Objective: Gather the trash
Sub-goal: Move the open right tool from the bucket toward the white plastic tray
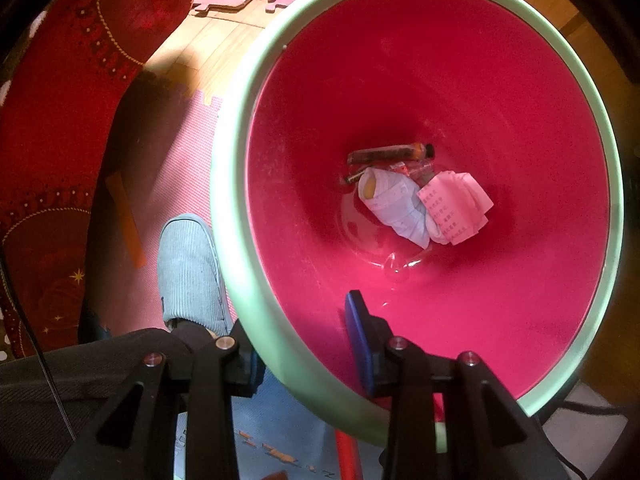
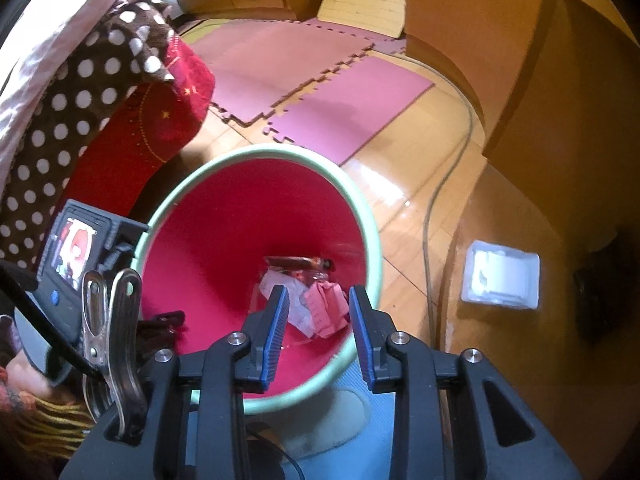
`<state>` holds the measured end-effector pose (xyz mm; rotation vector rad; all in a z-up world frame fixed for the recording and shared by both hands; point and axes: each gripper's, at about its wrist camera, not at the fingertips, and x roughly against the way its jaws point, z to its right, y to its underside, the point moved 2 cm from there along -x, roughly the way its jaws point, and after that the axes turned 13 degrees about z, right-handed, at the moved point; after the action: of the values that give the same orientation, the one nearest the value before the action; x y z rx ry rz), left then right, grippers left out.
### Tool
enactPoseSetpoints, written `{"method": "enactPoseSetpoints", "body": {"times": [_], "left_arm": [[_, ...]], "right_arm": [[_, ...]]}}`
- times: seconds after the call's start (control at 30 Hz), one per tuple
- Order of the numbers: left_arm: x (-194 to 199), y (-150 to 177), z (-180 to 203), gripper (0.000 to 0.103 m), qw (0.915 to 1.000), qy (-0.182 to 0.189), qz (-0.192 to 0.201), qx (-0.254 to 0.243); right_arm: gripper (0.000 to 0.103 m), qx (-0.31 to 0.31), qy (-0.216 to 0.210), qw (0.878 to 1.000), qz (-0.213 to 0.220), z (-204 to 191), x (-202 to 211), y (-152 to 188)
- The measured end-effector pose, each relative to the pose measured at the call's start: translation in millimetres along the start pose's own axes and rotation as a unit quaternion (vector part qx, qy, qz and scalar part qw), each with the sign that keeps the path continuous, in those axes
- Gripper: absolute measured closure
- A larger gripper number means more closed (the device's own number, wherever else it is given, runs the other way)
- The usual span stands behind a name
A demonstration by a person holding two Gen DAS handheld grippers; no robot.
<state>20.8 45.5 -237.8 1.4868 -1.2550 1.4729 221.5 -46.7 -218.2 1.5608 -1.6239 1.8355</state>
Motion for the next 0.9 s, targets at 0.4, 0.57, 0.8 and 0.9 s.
{"method": "enactPoseSetpoints", "body": {"times": [0.4, 0.57, 0.8, 0.9], "left_arm": [[-1.1, 0.0, -1.0, 0.067, 1.0, -0.001, -0.001, 0.0], [-1.4, 1.1, -1.7, 0.067, 1.0, -0.001, 0.0, 0.0], [-1.2, 1.1, -2.6, 0.067, 1.0, -0.001, 0.001, 0.0], [-1.1, 1.0, -2.6, 0.067, 1.0, -0.001, 0.0, 0.0]], "right_arm": [[0.071, -0.045, 0.042, 0.998, -0.004, 40.9, 8.9, 17.9], [0.071, -0.047, 0.054, 0.997, -0.006, 47.1, 8.8, 19.9], [0.071, -0.054, 0.07, 0.996, -0.009, 58.1, 5.9, 23.3], [0.071, -0.058, 0.076, 0.995, -0.011, 63.7, 4.1, 25.7]]}}
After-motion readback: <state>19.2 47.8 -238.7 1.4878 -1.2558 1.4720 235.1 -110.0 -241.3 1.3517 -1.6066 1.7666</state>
